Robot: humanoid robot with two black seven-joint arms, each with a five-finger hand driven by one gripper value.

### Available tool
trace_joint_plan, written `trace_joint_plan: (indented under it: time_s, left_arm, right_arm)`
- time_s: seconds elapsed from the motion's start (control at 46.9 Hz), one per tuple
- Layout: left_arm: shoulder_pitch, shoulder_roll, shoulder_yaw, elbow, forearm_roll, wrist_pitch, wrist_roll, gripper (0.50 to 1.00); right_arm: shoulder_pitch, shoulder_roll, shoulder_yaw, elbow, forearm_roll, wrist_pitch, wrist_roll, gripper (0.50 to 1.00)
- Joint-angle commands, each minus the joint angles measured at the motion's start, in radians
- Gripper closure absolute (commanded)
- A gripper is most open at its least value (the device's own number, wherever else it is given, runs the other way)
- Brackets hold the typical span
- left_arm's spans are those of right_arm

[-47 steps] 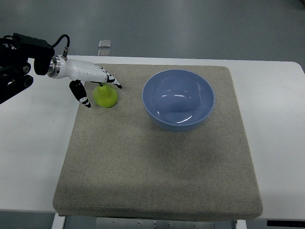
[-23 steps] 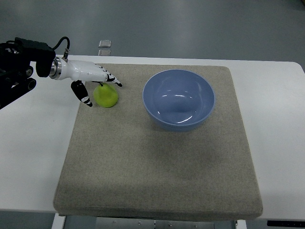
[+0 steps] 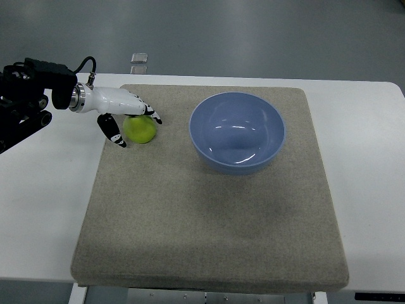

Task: Place pear in bowl with left hand
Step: 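Close the left hand's fingers around the green pear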

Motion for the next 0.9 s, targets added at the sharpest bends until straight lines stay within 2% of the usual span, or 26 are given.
trace_joint_plan:
  time_s: [0.0, 0.064, 0.213, 0.47, 0.598, 0.662, 0.875]
  left_arm:
    - [0.004, -0.006, 0.0, 0.015, 0.001, 0.002, 0.0, 0.634]
    - [0.005, -0.015, 0.0, 0.024, 0.001, 0.002, 0.0, 0.654]
    - [0.005, -0.017, -0.002, 0.026, -0.001, 0.014, 0.002, 0.756]
    - [0.005, -0.024, -0.003, 0.029, -0.007, 0.056, 0.006, 0.765]
    - [0.005, -0.024, -0.006, 0.029, -0.01, 0.074, 0.006, 0.9]
    - [0.002, -0.024, -0.011, 0.029, -0.01, 0.074, 0.006, 1.0]
    - [-0.004, -0.018, -0.003, 0.027, -0.004, 0.062, 0.006, 1.0]
  right_arm:
    - [0.0, 0.0, 0.0, 0.0, 0.002, 0.0, 0.0, 0.574]
    - [0.0, 0.0, 0.0, 0.0, 0.0, 0.0, 0.0, 0.574]
    - [0.0, 0.0, 0.0, 0.0, 0.0, 0.0, 0.0, 0.574]
    - [0.0, 0.0, 0.0, 0.0, 0.0, 0.0, 0.0, 0.574]
    - [0.0, 0.0, 0.0, 0.0, 0.002, 0.0, 0.0, 0.574]
    - [0.0, 0.0, 0.0, 0.0, 0.0, 0.0, 0.0, 0.574]
    - [0.0, 0.0, 0.0, 0.0, 0.0, 0.0, 0.0, 0.574]
